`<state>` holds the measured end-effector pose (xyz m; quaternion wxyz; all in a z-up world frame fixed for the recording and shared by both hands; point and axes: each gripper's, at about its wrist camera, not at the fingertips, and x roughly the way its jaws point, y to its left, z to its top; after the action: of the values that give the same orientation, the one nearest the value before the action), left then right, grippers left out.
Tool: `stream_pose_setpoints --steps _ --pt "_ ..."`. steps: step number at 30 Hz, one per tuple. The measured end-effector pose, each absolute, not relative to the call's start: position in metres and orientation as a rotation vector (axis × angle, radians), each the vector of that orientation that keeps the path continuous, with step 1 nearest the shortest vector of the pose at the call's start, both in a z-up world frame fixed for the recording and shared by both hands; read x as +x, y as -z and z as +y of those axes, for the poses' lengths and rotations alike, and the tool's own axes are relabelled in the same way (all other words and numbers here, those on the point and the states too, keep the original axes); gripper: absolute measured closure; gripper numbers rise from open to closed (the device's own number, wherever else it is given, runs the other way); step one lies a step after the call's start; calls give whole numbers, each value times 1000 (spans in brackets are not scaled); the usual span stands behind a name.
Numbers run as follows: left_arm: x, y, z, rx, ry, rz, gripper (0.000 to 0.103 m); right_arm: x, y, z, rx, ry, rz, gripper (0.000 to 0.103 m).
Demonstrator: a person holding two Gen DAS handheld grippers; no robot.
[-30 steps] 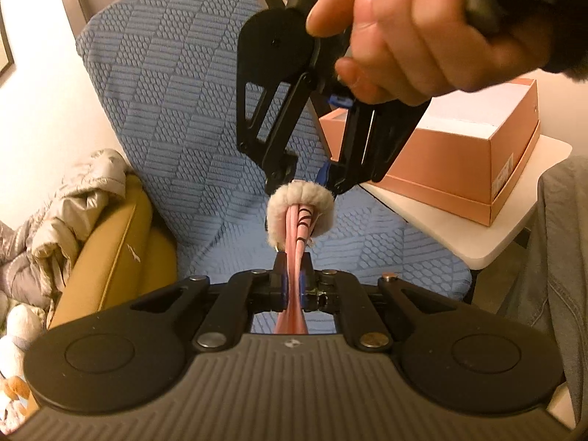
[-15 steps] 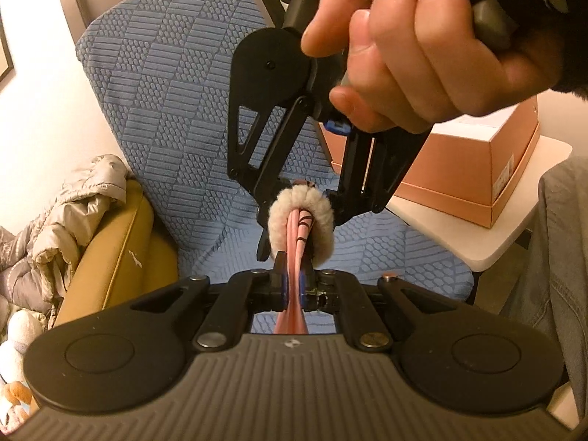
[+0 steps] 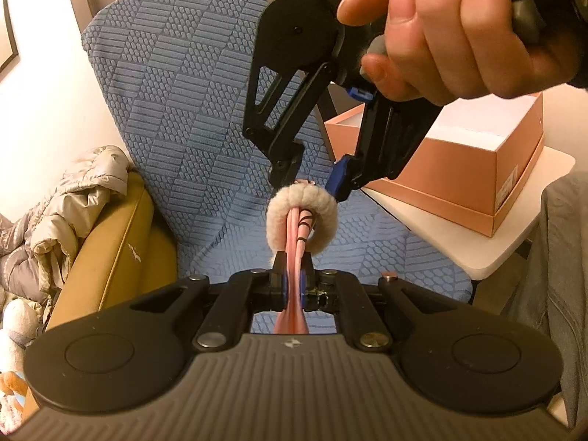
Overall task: Organize objects
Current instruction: 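Stretch the hair tie over the strip end with the right tool while the left tool holds, then slide the hair tie down the strip with the right tool while the left tool holds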
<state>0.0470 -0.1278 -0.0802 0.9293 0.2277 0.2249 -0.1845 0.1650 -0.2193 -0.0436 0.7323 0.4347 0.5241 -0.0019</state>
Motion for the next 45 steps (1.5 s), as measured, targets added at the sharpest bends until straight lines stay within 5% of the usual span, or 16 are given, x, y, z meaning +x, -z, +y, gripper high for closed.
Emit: stream_pose_setpoints --steps 13,18,31,38,45 --pt "51 85 -119 403 379 530 94 158 60 -197 984 -27 1215 78" --pt "59 88 -108 309 384 596 82 160 64 -196 991 -10 1221 82" --pt "65 100 -94 207 405 707 74 165 56 -213 953 41 1171 83" --pt "63 98 -96 239 383 679 90 163 48 -219 956 51 1152 80" --pt "64 96 -93 236 370 679 92 156 53 -210 975 25 1164 79"
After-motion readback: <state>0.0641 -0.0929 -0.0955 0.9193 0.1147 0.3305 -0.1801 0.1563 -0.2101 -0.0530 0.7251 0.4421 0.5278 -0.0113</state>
